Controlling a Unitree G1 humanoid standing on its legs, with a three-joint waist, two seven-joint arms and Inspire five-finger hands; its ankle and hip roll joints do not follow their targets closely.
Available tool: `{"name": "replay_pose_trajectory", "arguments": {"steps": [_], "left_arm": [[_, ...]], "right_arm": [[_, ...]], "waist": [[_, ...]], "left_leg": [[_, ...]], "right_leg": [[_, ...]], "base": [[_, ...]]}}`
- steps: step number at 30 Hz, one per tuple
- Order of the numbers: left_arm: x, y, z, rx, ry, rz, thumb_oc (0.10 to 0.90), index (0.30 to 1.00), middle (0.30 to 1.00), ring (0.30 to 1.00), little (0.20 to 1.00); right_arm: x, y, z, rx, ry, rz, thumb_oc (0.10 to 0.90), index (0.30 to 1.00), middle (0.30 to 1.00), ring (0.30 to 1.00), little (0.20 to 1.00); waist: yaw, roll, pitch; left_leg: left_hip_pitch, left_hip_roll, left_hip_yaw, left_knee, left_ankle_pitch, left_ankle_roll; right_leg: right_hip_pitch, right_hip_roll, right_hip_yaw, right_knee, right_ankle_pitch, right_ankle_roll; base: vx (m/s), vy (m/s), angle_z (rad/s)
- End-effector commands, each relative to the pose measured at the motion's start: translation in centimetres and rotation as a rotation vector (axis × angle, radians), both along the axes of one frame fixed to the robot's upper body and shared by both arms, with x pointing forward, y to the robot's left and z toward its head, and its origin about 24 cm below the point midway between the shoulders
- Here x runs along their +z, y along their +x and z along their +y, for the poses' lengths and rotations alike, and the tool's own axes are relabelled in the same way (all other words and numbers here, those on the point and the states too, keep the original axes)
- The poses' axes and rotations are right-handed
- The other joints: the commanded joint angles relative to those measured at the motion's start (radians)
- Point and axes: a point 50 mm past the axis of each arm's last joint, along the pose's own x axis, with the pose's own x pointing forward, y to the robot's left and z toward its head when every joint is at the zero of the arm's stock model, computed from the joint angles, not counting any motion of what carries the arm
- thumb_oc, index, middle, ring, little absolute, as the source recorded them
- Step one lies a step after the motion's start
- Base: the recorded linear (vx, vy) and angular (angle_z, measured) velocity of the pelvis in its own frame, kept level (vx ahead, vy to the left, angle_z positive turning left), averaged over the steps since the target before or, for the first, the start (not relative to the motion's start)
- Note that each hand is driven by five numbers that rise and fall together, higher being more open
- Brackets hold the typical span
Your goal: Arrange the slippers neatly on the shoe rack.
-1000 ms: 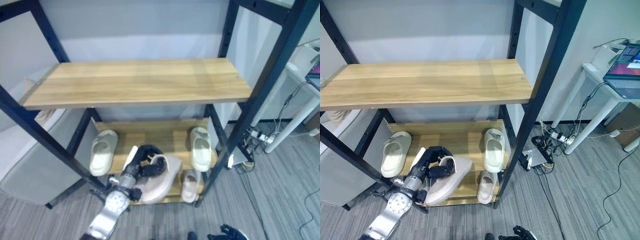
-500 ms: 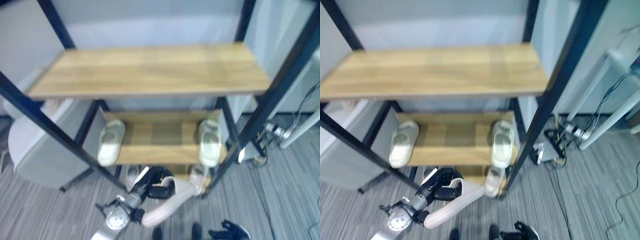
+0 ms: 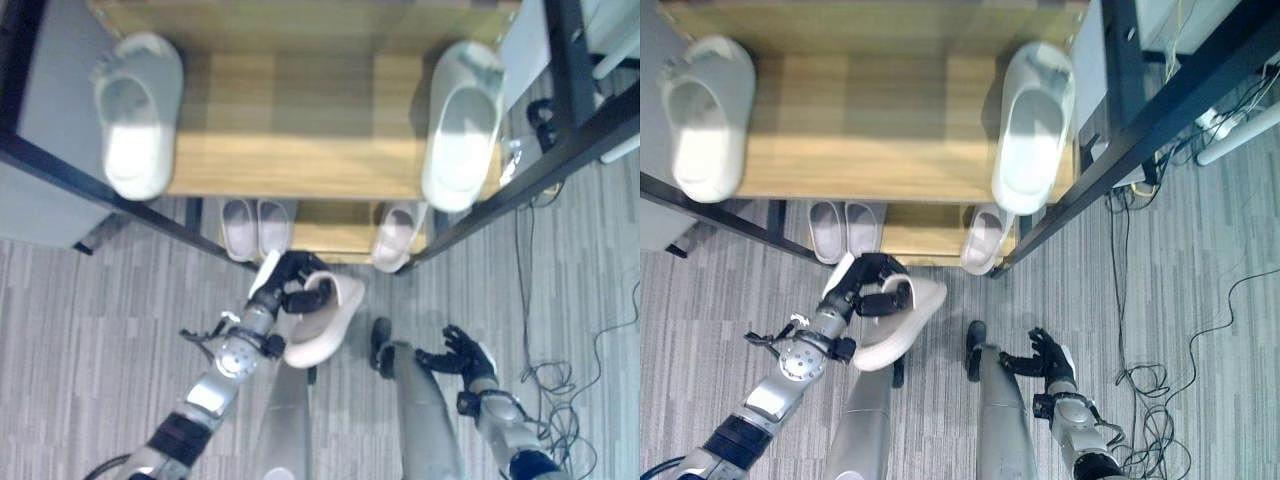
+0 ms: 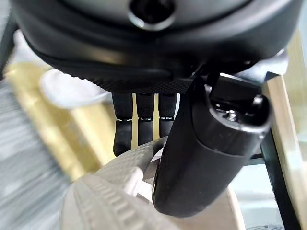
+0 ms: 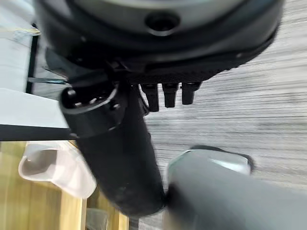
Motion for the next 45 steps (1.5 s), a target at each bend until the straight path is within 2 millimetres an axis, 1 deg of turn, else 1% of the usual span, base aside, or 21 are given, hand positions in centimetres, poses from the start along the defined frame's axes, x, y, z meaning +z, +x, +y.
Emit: {"name": "replay_pose_trajectory", "arguments": {"steps": [1, 2, 3, 4, 5, 6, 7, 9, 11, 13, 14, 15, 17, 20, 23, 25, 30, 32, 37, 42, 45], "left_arm": [[9.1, 0.4, -0.8, 0.027, -0.031, -0.479, 0.400, 0.300, 0.300, 0.300, 0.300], [9.1, 0.4, -0.8, 0.027, -0.031, -0.481, 0.400, 0.300, 0.300, 0.300, 0.300], [10.3, 0.5, -0.6, 0.051, -0.016, -0.534, 0.400, 0.300, 0.300, 0.300, 0.300], [11.5, 0.8, -0.4, 0.080, 0.009, -0.588, 0.400, 0.300, 0.300, 0.300, 0.300], [13.9, 0.9, 0.0, 0.127, 0.031, -0.690, 0.400, 0.300, 0.300, 0.300, 0.300], [15.2, 1.0, 0.2, 0.154, 0.042, -0.744, 0.400, 0.300, 0.300, 0.300, 0.300], [16.4, 0.9, 0.9, 0.195, 0.062, -0.794, 0.400, 0.300, 0.300, 0.300, 0.300], [18.5, 0.5, 2.5, 0.289, 0.116, -0.889, 0.400, 0.300, 0.300, 0.300, 0.300], [21.1, 0.2, 3.2, 0.354, 0.175, -0.988, 0.400, 0.300, 0.300, 0.300, 0.300], [22.6, -0.1, 3.8, 0.407, 0.211, -1.047, 0.400, 0.300, 0.300, 0.300, 0.300], [22.7, 0.0, 3.8, 0.406, 0.211, -1.050, 0.400, 0.300, 0.300, 0.300, 0.300], [23.5, 0.0, 4.4, 0.443, 0.243, -1.070, 0.400, 0.300, 0.300, 0.300, 0.300], [25.9, -0.3, 5.3, 0.501, 0.290, -1.135, 0.400, 0.300, 0.300, 0.300, 0.300], [26.8, 0.0, 6.4, 0.557, 0.365, -1.133, 0.400, 0.300, 0.300, 0.300, 0.300], [27.3, 0.5, 7.1, 0.582, 0.438, -1.106, 0.400, 0.300, 0.300, 0.300, 0.300], [27.1, 0.9, 7.2, 0.574, 0.461, -1.076, 0.400, 0.300, 0.300, 0.300, 0.300], [27.4, 1.8, 6.6, 0.549, 0.518, -1.046, 0.400, 0.300, 0.300, 0.300, 0.300], [27.8, 1.9, 6.0, 0.523, 0.535, -1.054, 0.400, 0.300, 0.300, 0.300, 0.300], [27.5, 2.6, 4.5, 0.478, 0.551, -1.042, 0.400, 0.300, 0.300, 0.300, 0.300], [27.6, 3.1, 3.7, 0.450, 0.546, -1.039, 0.400, 0.300, 0.300, 0.300, 0.300], [27.6, 3.2, 2.6, 0.421, 0.516, -1.052, 0.400, 0.300, 0.300, 0.300, 0.300]], "right_arm": [[1.3, -0.8, -1.8, -0.077, -0.014, -0.097, 0.800, 0.900, 0.900, 0.900, 0.900], [1.3, -0.8, -1.8, -0.077, -0.014, -0.099, 0.800, 0.900, 0.900, 0.900, 0.900], [1.8, -0.6, -1.8, -0.070, -0.012, -0.127, 0.800, 0.900, 0.900, 0.900, 0.900], [2.4, -0.2, -1.8, -0.071, -0.003, -0.155, 0.800, 0.900, 0.900, 0.900, 0.900], [3.4, 0.1, -1.7, -0.064, 0.011, -0.209, 0.800, 0.900, 0.900, 0.900, 0.900], [3.9, 0.4, -1.7, -0.054, 0.019, -0.237, 0.800, 0.900, 0.900, 0.900, 0.900], [7.0, 0.9, -1.6, -0.026, 0.025, -0.372, 0.800, 0.900, 0.900, 0.900, 0.900], [8.6, -0.8, -1.3, 0.021, 0.050, -0.454, 0.800, 0.900, 0.900, 0.900, 0.900], [9.3, -1.5, -1.3, 0.042, 0.044, -0.479, 0.800, 0.900, 0.900, 0.900, 0.900], [10.4, -1.7, -1.0, 0.070, 0.039, -0.525, 0.800, 0.900, 0.900, 0.900, 0.900], [10.5, -1.7, -1.0, 0.068, 0.040, -0.527, 0.800, 0.900, 0.900, 0.900, 0.900], [10.8, -1.8, -1.2, 0.073, 0.036, -0.535, 0.800, 0.900, 0.900, 0.900, 0.900], [12.6, -2.0, -1.4, 0.098, 0.018, -0.596, 0.800, 0.900, 0.900, 0.900, 0.900], [13.8, -2.8, -1.7, 0.125, 0.007, -0.626, 0.800, 0.900, 0.900, 0.900, 0.900], [14.9, -4.0, -2.2, 0.150, -0.006, -0.644, 0.800, 0.900, 0.900, 0.900, 0.900], [15.3, -4.5, -2.1, 0.168, -0.014, -0.648, 0.800, 0.900, 0.900, 0.900, 0.900], [16.9, -4.9, -2.0, 0.212, -0.046, -0.686, 0.800, 0.900, 0.900, 0.900, 0.900], [17.8, -5.1, -1.9, 0.245, -0.055, -0.709, 0.800, 0.900, 0.900, 0.900, 0.900], [18.9, -5.3, -1.4, 0.284, -0.092, -0.736, 0.800, 0.900, 0.900, 0.900, 0.900], [18.1, -5.4, -2.2, 0.278, -0.099, -0.690, 0.800, 0.900, 0.900, 0.900, 0.900], [17.8, -5.1, -2.4, 0.276, -0.099, -0.678, 0.800, 0.900, 0.900, 0.900, 0.900]], "waist": [[-0.038, 0.017, -0.097], [-0.037, 0.018, -0.100], [-0.042, 0.016, -0.098], [-0.049, 0.018, -0.095], [-0.061, 0.018, -0.087], [-0.067, 0.018, -0.081], [-0.074, 0.013, -0.078], [-0.097, 0.009, -0.069], [-0.109, 0.014, -0.054], [-0.118, 0.014, -0.031], [-0.116, 0.011, -0.027], [-0.123, 0.007, -0.010], [-0.128, -0.014, 0.064], [-0.136, -0.044, 0.066], [-0.157, -0.046, 0.066], [-0.166, -0.047, 0.066], [-0.186, -0.051, 0.066], [-0.198, -0.054, 0.066], [-0.207, -0.052, 0.066], [-0.216, -0.055, 0.066], [-0.219, -0.057, 0.066]], "left_leg": [[-0.215, 0.018, 0.026, 0.246, -0.155, 0.054], [-0.226, 0.018, 0.026, 0.261, -0.165, 0.054], [-0.259, 0.024, 0.021, 0.300, -0.182, 0.057], [-0.307, 0.024, 0.018, 0.359, -0.203, 0.062], [-0.379, 0.028, 0.016, 0.453, -0.236, 0.073], [-0.421, 0.025, 0.012, 0.503, -0.255, 0.078], [-0.469, 0.022, 0.009, 0.561, -0.278, 0.082], [-0.552, 0.024, 0.005, 0.668, -0.306, 0.087], [-0.622, 0.025, 0.003, 0.764, -0.334, 0.094], [-0.663, 0.025, -0.001, 0.842, -0.358, 0.098], [-0.663, 0.026, 0.000, 0.852, -0.367, 0.097], [-0.664, 0.025, -0.001, 0.881, -0.378, 0.098], [-0.664, 0.032, -0.005, 0.988, -0.424, 0.100], [-0.664, 0.046, 0.002, 1.069, -0.468, 0.098], [-0.664, 0.046, -0.009, 1.149, -0.507, 0.098], [-0.664, 0.046, -0.011, 1.184, -0.514, 0.097], [-0.664, 0.052, -0.007, 1.250, -0.542, 0.099], [-0.664, 0.058, -0.003, 1.278, -0.554, 0.104], [-0.664, 0.058, 0.004, 1.310, -0.569, 0.114], [-0.664, 0.054, 0.013, 1.320, -0.573, 0.117], [-0.664, 0.045, 0.022, 1.322, -0.575, 0.113]], "right_leg": [[-0.139, -0.023, 0.048, 0.237, -0.253, 0.025], [-0.150, -0.023, 0.050, 0.251, -0.262, 0.026], [-0.183, -0.025, 0.054, 0.291, -0.275, 0.026], [-0.232, -0.021, 0.064, 0.352, -0.287, 0.028], [-0.307, -0.021, 0.071, 0.448, -0.317, 0.023], [-0.349, -0.016, 0.079, 0.496, -0.331, 0.024], [-0.398, -0.016, 0.084, 0.551, -0.350, 0.022], [-0.482, -0.005, 0.098, 0.657, -0.366, 0.029], [-0.553, -0.005, 0.100, 0.756, -0.394, 0.024], [-0.599, -0.003, 0.108, 0.833, -0.415, 0.023], [-0.602, -0.003, 0.111, 0.845, -0.422, 0.023], [-0.608, 0.005, 0.120, 0.883, -0.426, 0.025], [-0.633, 0.018, 0.161, 1.012, -0.457, 0.032], [-0.660, 0.034, 0.215, 1.112, -0.484, 0.038], [-0.660, 0.043, 0.244, 1.185, -0.525, 0.044], [-0.660, 0.043, 0.261, 1.223, -0.535, 0.046], [-0.660, 0.042, 0.288, 1.285, -0.567, 0.053], [-0.660, 0.043, 0.299, 1.307, -0.575, 0.058], [-0.660, 0.043, 0.314, 1.331, -0.585, 0.067], [-0.660, 0.039, 0.324, 1.342, -0.591, 0.071], [-0.660, 0.035, 0.331, 1.350, -0.593, 0.070]], "base": [[0.09, 0.030, -0.09], [0.01, 0.027, -0.13], [0.02, 0.029, -0.21], [0.02, 0.049, -0.05], [0.03, 0.058, 0.04], [0.06, 0.038, 0.01], [0.07, 0.041, -0.23], [0.09, 0.059, -0.24], [0.08, 0.055, -0.12], [0.08, 0.025, -0.14], [0.08, 0.004, -0.08], [0.09, 0.025, -0.10], [0.11, 0.047, -0.06], [0.10, 0.022, -0.16], [0.09, 0.051, -0.18], [0.05, 0.043, 0.00], [0.03, 0.039, -0.01], [0.01, 0.065, -0.05], [0.01, 0.044, -0.08], [0.02, 0.034, 0.00], [0.00, 0.000, 0.00]]}}
